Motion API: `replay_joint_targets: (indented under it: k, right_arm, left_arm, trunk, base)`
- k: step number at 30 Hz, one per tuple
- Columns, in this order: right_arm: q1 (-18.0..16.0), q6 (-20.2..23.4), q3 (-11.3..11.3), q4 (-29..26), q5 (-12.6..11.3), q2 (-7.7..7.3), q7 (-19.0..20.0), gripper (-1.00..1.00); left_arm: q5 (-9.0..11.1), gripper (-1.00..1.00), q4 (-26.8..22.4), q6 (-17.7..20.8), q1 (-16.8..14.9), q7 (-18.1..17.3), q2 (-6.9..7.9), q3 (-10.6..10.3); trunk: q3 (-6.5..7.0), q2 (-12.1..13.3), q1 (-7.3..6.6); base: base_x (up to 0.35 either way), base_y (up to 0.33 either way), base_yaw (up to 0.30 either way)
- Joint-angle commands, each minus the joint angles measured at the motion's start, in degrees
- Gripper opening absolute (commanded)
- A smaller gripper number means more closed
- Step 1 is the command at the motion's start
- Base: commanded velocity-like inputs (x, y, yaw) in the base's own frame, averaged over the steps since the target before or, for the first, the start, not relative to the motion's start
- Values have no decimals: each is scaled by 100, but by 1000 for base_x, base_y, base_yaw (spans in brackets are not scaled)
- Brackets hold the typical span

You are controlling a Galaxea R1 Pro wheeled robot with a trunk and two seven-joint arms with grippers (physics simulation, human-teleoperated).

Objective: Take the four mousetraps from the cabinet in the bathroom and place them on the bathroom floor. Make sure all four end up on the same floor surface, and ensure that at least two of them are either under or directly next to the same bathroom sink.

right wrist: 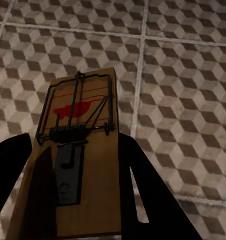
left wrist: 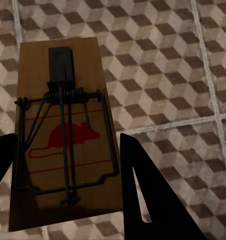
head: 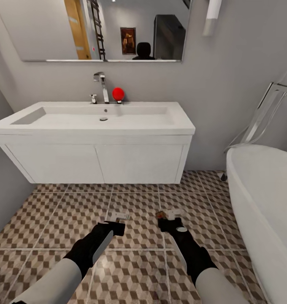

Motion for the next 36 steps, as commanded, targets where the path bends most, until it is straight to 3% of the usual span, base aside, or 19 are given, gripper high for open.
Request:
replay_joint_targets:
  k: [1, 6, 12, 18, 24, 28, 36]
  right_arm:
    - [-1, -18, 7, -80, 57, 0, 164, -100]
    - [1, -103, -6, -276, 62, 0, 789, -100]
    - [0, -130, -22, -342, 63, -18, 1021, -100]
    - [2, -165, -36, -356, 61, -183, 1397, -100]
    - [0, -178, -34, -502, 63, -353, 1534, -100]
    - [1, -179, -27, -602, 63, -380, 1548, -100]
    - [1, -180, -19, -637, 69, -384, 1546, -100]
  left_arm:
    - [40, -100, -9, 23, -4, 50, 3, -24]
    - [40, -100, -15, 25, -4, 50, 1, -24]
    - [40, -100, -17, 31, -4, 50, -4, -24]
    - [40, -100, -10, 31, -4, 50, -39, -24]
    - [40, -100, -9, 32, -4, 49, -42, -24]
    - [40, -100, -9, 32, -4, 50, -43, -24]
    - [39, -100, -17, 24, -4, 50, -43, -24]
  trunk:
    - [-32, -44, 22]
    - [-163, -244, 131]
    - [-316, -485, 263]
    - [-449, -726, 395]
    - [-577, -966, 527]
    - [-672, -1127, 615]
    - [-700, -1127, 615]
  base:
    - [0, 0, 0]
    - [0, 0, 0]
    - [0, 0, 0]
    - [0, 0, 0]
    - [0, 0, 0]
    - [0, 0, 0]
    - [0, 0, 0]
